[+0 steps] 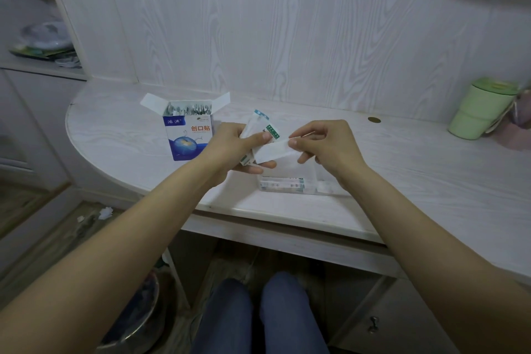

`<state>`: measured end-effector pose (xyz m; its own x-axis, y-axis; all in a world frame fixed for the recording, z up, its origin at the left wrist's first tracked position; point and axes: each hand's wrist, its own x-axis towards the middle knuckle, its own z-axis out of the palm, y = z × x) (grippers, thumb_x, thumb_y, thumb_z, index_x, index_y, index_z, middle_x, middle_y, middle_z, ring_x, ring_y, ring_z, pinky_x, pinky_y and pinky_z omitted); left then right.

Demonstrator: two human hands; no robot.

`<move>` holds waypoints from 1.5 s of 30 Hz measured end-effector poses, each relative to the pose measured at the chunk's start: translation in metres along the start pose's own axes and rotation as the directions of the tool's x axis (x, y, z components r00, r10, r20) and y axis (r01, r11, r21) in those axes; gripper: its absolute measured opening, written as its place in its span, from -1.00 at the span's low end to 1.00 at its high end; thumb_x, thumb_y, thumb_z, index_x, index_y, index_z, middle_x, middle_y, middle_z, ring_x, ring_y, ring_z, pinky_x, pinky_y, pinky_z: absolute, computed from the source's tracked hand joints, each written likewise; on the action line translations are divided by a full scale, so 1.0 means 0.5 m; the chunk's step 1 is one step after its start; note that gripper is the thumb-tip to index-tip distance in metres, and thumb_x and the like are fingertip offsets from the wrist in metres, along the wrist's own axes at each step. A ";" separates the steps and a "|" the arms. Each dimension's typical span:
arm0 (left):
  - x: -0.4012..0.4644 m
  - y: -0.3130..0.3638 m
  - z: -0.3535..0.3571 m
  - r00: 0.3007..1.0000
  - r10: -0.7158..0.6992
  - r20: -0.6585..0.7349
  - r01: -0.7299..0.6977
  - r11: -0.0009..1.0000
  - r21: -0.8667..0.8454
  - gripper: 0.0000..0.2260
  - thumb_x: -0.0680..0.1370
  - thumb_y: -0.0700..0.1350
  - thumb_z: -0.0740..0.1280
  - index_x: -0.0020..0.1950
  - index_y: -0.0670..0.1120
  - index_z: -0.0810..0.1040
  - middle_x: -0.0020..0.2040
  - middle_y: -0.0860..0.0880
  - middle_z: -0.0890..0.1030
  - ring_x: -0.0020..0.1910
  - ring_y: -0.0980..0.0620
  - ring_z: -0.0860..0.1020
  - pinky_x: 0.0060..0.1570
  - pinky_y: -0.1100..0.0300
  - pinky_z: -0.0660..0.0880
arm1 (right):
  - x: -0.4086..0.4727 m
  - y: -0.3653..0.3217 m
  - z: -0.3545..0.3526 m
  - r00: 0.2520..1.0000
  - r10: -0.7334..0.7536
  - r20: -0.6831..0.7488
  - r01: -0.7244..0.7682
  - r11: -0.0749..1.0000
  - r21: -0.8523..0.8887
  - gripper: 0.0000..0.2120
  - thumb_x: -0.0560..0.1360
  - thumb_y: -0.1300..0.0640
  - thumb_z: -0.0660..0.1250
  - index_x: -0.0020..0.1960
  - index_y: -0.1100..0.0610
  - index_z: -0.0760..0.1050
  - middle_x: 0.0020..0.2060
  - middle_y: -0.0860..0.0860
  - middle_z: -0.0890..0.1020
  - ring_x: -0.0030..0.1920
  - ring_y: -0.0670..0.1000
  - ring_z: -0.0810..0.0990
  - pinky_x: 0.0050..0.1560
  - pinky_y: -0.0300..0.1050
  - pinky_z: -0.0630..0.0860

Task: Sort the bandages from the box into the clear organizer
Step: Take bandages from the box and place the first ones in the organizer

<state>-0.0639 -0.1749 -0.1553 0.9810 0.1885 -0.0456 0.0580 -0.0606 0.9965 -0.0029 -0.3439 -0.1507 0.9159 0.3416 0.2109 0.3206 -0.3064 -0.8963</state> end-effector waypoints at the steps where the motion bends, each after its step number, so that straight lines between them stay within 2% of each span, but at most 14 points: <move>1: 0.001 -0.001 -0.001 1.000 0.004 -0.029 -0.004 1.000 0.002 -0.93 0.56 -0.11 0.33 -0.02 -0.10 0.54 -0.11 -0.09 0.67 -0.23 -0.08 0.69 -0.34 0.17 0.61 | 0.001 0.001 0.000 1.000 0.008 -0.015 -0.008 1.000 0.008 -0.96 0.40 0.25 0.47 -0.20 0.15 0.63 -0.38 0.05 0.66 -0.42 -0.05 0.63 -0.44 -0.42 0.36; 3: 0.003 -0.003 -0.005 0.997 0.020 -0.074 -0.019 1.000 0.017 -0.94 0.57 -0.11 0.31 -0.02 -0.08 0.52 -0.11 -0.07 0.65 -0.26 -0.06 0.69 -0.34 0.16 0.60 | 0.003 0.004 -0.001 1.000 0.019 -0.020 -0.018 0.996 0.083 -0.96 0.43 0.23 0.45 -0.20 0.19 0.61 -0.34 0.08 0.67 -0.34 -0.05 0.66 -0.35 -0.37 0.47; 5: 0.005 -0.003 -0.009 0.994 0.035 -0.107 -0.032 0.999 0.030 -0.93 0.59 -0.10 0.29 0.00 -0.07 0.53 -0.18 -0.03 0.68 -0.30 -0.02 0.68 -0.35 0.18 0.60 | 0.007 0.011 -0.004 0.999 0.032 -0.018 -0.028 0.988 0.151 -0.88 0.47 0.19 0.42 -0.15 0.26 0.61 -0.24 0.14 0.68 -0.22 -0.01 0.68 -0.13 -0.26 0.59; 7: 0.007 -0.003 -0.015 0.990 0.038 -0.137 -0.033 0.999 0.040 -0.94 0.60 -0.10 0.28 -0.01 -0.05 0.53 -0.26 0.02 0.68 -0.37 0.03 0.66 -0.38 0.22 0.57 | 0.010 0.021 -0.004 0.998 0.046 -0.030 -0.041 0.991 0.128 -0.90 0.47 0.21 0.42 -0.16 0.26 0.60 -0.23 0.15 0.68 -0.18 0.03 0.68 -0.02 -0.16 0.60; 10: 0.010 -0.003 -0.022 0.986 0.036 -0.165 -0.028 0.998 0.054 -0.94 0.60 -0.09 0.27 -0.04 -0.03 0.51 -0.29 0.04 0.67 -0.44 0.07 0.63 -0.43 0.27 0.54 | 0.011 0.034 -0.001 0.998 0.034 -0.053 -0.035 0.999 -0.034 -0.93 0.41 0.31 0.44 -0.19 0.18 0.57 -0.31 0.09 0.65 -0.23 -0.02 0.65 -0.04 -0.21 0.57; 14: 0.010 -0.007 -0.021 0.988 0.044 -0.149 -0.033 0.997 0.076 -0.94 0.60 -0.08 0.27 -0.02 -0.03 0.51 -0.31 0.06 0.68 -0.44 0.08 0.63 -0.45 0.29 0.52 | 0.005 0.038 0.016 1.000 -0.015 -0.022 0.008 0.962 -0.274 -0.94 0.41 0.31 0.41 -0.19 0.18 0.60 -0.34 -0.04 0.61 -0.30 -0.17 0.53 -0.31 -0.53 0.37; 17: 0.010 -0.009 -0.018 0.988 0.057 -0.142 -0.041 0.993 0.113 -0.95 0.60 -0.07 0.27 -0.03 0.00 0.51 -0.29 0.06 0.68 -0.43 0.08 0.63 -0.48 0.34 0.48 | 0.003 0.042 0.029 0.998 -0.064 0.022 0.067 0.921 -0.383 -0.94 0.42 0.29 0.40 -0.19 0.16 0.60 -0.32 -0.06 0.57 -0.30 -0.20 0.47 -0.32 -0.54 0.34; 21: 0.014 -0.016 -0.011 0.989 0.067 -0.131 -0.047 0.987 0.155 -0.95 0.60 -0.05 0.26 0.00 0.00 0.48 -0.22 0.04 0.68 -0.44 0.10 0.62 -0.53 0.38 0.42 | 0.003 0.040 0.041 0.988 -0.066 0.138 0.128 0.847 -0.516 -0.93 0.44 0.25 0.41 -0.08 0.17 0.60 -0.19 -0.01 0.57 -0.20 -0.08 0.49 -0.33 -0.49 0.31; 24: 0.020 -0.022 -0.003 0.992 0.091 -0.088 -0.068 0.967 0.244 -0.86 0.60 -0.04 0.26 0.08 -0.08 0.49 -0.16 0.00 0.69 -0.47 0.10 0.60 -0.56 0.36 0.36 | 0.005 0.034 0.042 0.981 -0.045 0.191 0.147 0.812 -0.565 -0.90 0.44 0.26 0.41 -0.04 0.19 0.60 -0.18 0.01 0.57 -0.15 -0.05 0.51 -0.30 -0.36 0.35; 28: 0.024 -0.026 0.013 0.992 0.129 -0.010 -0.115 0.914 0.388 -0.87 0.61 -0.06 0.25 0.04 -0.10 0.51 -0.16 -0.03 0.68 -0.53 0.05 0.52 -0.55 0.33 0.31 | 0.005 0.032 0.043 0.976 -0.041 0.213 0.165 0.777 -0.607 -0.88 0.42 0.25 0.43 -0.05 0.15 0.61 -0.13 0.02 0.63 -0.10 -0.01 0.57 -0.10 -0.19 0.48; 32: 0.039 -0.033 0.024 0.987 0.141 0.081 -0.163 0.838 0.521 -0.80 0.62 -0.05 0.21 0.05 -0.16 0.51 -0.11 -0.06 0.68 -0.52 -0.01 0.51 -0.49 0.30 0.41 | 0.005 0.029 0.045 0.977 -0.012 0.214 0.146 0.766 -0.625 -0.86 0.41 0.29 0.40 -0.10 0.09 0.61 -0.19 -0.03 0.61 -0.06 0.03 0.60 0.02 0.00 0.56; 37: 0.057 -0.038 0.029 0.982 0.130 0.136 -0.187 0.743 0.643 -0.80 0.63 -0.07 0.15 -0.01 -0.15 0.49 -0.08 -0.04 0.67 -0.64 0.08 0.49 -0.47 0.36 0.41 | 0.004 0.022 0.039 0.967 -0.007 0.254 0.172 0.754 -0.634 -0.74 0.44 0.38 0.25 -0.09 0.13 0.65 -0.19 0.01 0.66 -0.07 0.05 0.62 0.02 -0.03 0.55; 41: 0.063 -0.048 0.032 0.982 0.088 0.167 -0.184 0.658 0.730 -0.79 0.64 -0.06 0.14 -0.01 -0.16 0.48 -0.06 -0.02 0.68 -0.62 0.08 0.51 -0.36 0.26 0.40 | 0.006 0.017 0.029 0.946 0.008 0.324 0.209 0.747 -0.631 -0.72 0.45 0.41 0.23 -0.03 0.17 0.65 -0.11 0.08 0.68 -0.05 0.05 0.64 0.07 -0.07 0.55; 45: 0.066 -0.054 0.027 0.983 0.093 0.157 -0.179 0.676 0.715 -0.79 0.64 -0.05 0.14 0.00 -0.16 0.47 -0.07 -0.03 0.68 -0.58 0.03 0.53 -0.35 0.24 0.43 | 0.013 0.014 0.024 0.932 0.032 0.361 0.219 0.744 -0.632 -0.72 0.43 0.41 0.25 -0.03 0.17 0.65 -0.12 0.09 0.69 -0.07 0.06 0.65 0.05 -0.07 0.56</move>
<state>-0.0305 -0.1802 -0.1848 0.9990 0.0254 0.0371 -0.0037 -0.7757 0.6311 0.0024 -0.3331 -0.1603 0.7768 0.6292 0.0269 0.5916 -0.7143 -0.3739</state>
